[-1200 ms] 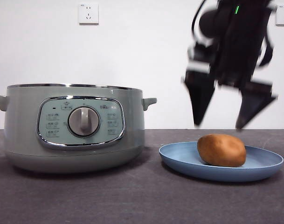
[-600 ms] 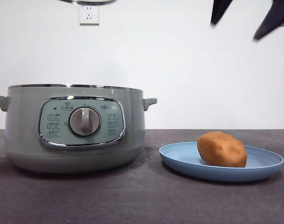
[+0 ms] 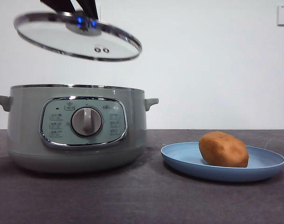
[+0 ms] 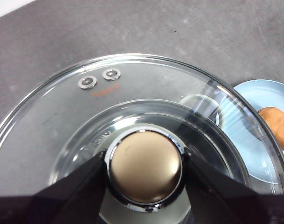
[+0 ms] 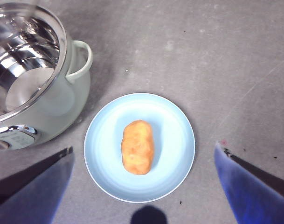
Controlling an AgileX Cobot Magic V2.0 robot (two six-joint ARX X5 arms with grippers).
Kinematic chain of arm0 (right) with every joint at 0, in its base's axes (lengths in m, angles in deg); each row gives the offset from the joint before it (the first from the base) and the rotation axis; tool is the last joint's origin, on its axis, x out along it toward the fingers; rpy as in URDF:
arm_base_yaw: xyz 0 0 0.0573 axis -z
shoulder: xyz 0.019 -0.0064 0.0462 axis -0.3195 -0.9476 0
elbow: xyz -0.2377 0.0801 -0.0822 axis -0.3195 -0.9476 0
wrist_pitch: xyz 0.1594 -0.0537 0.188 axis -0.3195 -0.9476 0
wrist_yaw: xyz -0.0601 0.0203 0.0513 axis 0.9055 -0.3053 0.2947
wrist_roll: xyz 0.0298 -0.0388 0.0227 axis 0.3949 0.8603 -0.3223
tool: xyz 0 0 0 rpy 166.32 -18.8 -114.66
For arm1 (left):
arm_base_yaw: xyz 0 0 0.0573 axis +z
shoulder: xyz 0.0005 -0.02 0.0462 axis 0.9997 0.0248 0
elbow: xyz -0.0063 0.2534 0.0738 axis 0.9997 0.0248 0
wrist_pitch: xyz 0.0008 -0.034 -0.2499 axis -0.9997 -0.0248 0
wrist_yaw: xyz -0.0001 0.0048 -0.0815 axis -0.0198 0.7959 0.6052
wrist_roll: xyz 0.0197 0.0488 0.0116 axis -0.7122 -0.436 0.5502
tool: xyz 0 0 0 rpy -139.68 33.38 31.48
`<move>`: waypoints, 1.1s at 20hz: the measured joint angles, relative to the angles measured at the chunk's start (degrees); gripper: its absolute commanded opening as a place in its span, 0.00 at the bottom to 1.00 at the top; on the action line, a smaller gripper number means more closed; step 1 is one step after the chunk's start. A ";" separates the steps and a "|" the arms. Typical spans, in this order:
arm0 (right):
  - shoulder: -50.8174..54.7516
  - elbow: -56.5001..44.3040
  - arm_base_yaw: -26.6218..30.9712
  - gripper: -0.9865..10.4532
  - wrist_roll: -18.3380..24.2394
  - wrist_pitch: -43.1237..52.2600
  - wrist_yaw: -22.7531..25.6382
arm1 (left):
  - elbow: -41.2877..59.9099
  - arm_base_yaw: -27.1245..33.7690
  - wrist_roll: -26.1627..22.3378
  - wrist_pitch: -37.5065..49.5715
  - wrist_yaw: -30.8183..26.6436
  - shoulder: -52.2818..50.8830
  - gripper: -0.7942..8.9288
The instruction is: Take the potato out from the steamer,put the potato on the plate,close the lid
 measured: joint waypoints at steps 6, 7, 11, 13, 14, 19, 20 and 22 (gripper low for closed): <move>-0.02 0.00 0.00 0.52 -0.83 0.00 0.00 | 8.59 0.00 1.03 6.67 1.07 -2.19 0.07; -0.02 0.00 0.00 0.52 -0.85 0.00 0.00 | 10.27 0.00 1.14 8.07 1.49 -2.19 0.07; -0.02 0.00 0.00 0.52 -1.29 0.00 0.00 | 16.48 0.00 2.21 11.67 2.36 -2.19 0.07; -0.02 0.00 0.00 0.52 -1.46 0.00 0.02 | 18.53 0.00 2.49 12.74 2.34 -2.19 0.07; -0.02 0.00 0.00 0.52 -1.46 0.00 0.00 | 19.39 0.00 2.47 13.40 2.25 -2.19 0.07; -0.02 0.00 0.00 0.52 -1.66 0.00 0.00 | 20.44 0.28 2.86 13.44 1.03 -2.69 0.07; -0.02 0.00 0.00 0.52 -1.68 0.00 0.02 | 20.44 0.26 2.91 13.16 0.33 -2.80 0.07; -0.02 0.00 0.00 0.52 -1.68 0.02 0.00 | 20.44 0.26 2.91 12.63 0.13 -2.93 0.07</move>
